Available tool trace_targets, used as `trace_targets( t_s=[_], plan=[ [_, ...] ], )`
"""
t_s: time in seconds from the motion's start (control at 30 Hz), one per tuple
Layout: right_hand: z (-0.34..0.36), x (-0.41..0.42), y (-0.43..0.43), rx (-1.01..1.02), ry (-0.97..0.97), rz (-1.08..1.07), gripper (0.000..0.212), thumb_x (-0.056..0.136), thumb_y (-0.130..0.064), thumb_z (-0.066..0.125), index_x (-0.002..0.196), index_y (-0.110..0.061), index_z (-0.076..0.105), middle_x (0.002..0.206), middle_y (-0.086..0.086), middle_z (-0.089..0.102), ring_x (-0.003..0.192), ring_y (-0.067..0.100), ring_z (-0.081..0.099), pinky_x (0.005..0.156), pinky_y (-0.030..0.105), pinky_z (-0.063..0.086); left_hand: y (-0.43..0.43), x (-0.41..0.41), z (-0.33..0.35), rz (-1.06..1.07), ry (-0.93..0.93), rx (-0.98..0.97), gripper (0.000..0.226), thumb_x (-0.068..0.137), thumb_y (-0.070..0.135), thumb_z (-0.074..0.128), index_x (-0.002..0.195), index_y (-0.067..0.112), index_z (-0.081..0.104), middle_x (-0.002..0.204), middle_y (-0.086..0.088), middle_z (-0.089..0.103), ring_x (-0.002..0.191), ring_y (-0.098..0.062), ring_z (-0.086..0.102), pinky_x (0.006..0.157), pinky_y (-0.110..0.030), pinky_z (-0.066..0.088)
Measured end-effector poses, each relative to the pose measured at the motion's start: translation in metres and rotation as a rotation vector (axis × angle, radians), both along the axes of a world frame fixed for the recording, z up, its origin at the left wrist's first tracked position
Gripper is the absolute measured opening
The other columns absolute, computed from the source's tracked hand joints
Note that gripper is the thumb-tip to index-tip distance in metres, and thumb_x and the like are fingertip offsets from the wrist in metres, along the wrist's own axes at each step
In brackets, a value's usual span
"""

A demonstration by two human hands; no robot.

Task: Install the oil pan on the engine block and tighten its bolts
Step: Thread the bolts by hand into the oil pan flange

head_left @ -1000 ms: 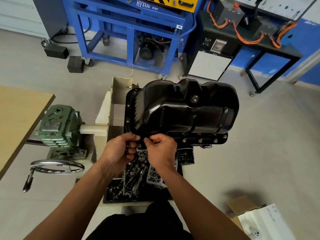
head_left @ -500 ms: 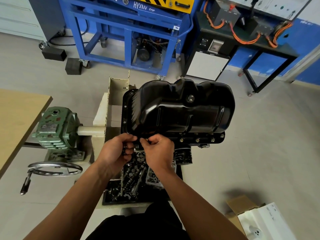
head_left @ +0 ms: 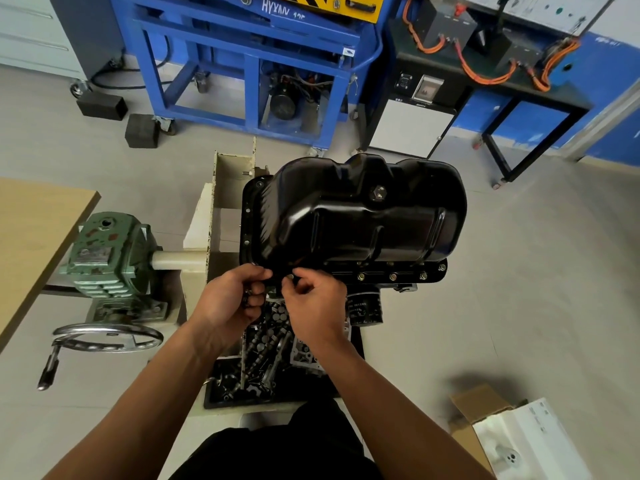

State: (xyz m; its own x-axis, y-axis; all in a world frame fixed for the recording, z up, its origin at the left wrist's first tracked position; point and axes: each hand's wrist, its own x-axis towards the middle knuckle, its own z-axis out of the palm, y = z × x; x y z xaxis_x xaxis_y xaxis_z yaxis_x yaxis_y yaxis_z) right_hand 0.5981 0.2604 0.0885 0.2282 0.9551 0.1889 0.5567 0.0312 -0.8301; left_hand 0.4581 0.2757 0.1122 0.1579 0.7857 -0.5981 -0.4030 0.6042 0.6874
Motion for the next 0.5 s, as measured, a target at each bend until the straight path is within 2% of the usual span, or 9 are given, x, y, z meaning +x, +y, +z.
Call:
trace_targets(
  t_s=[0.2,0.4,0.5],
  plan=[
    [-0.0035,0.0015,0.0004,-0.013,-0.016,0.003,0.021,0.089,-0.018,0.072,0.07,-0.012,0.069,0.052,-0.006,0.056,0.044,0.01,0.049,0.045,0.029,0.045,-0.0005,-0.0005,0.0017,-0.002,-0.006,-0.001,0.013,0.091,0.013,0.057,0.08,0.013,0.064,0.06,0.004,0.039,0.048,-0.009,0.03,0.038,-0.019,0.025],
    [0.001,0.0005,0.0016,-0.053,-0.041,-0.034,0.027,0.085,-0.031,0.077,0.069,-0.011,0.067,0.051,-0.002,0.056,0.044,0.016,0.051,0.044,0.035,0.048,-0.0008,-0.0011,0.0034,0.002,-0.023,0.002,0.013,0.091,0.013,0.057,0.08,0.013,0.063,0.061,0.003,0.039,0.048,-0.009,0.03,0.038,-0.019,0.025],
    [0.0019,0.0001,0.002,-0.066,-0.068,-0.019,0.034,0.087,-0.027,0.073,0.06,-0.011,0.06,0.047,-0.001,0.052,0.042,0.018,0.047,0.042,0.038,0.046,-0.0003,-0.0014,0.0036,0.005,-0.025,-0.001,0.014,0.091,0.013,0.057,0.079,0.013,0.063,0.061,0.003,0.039,0.048,-0.009,0.03,0.038,-0.019,0.025]
  ],
)
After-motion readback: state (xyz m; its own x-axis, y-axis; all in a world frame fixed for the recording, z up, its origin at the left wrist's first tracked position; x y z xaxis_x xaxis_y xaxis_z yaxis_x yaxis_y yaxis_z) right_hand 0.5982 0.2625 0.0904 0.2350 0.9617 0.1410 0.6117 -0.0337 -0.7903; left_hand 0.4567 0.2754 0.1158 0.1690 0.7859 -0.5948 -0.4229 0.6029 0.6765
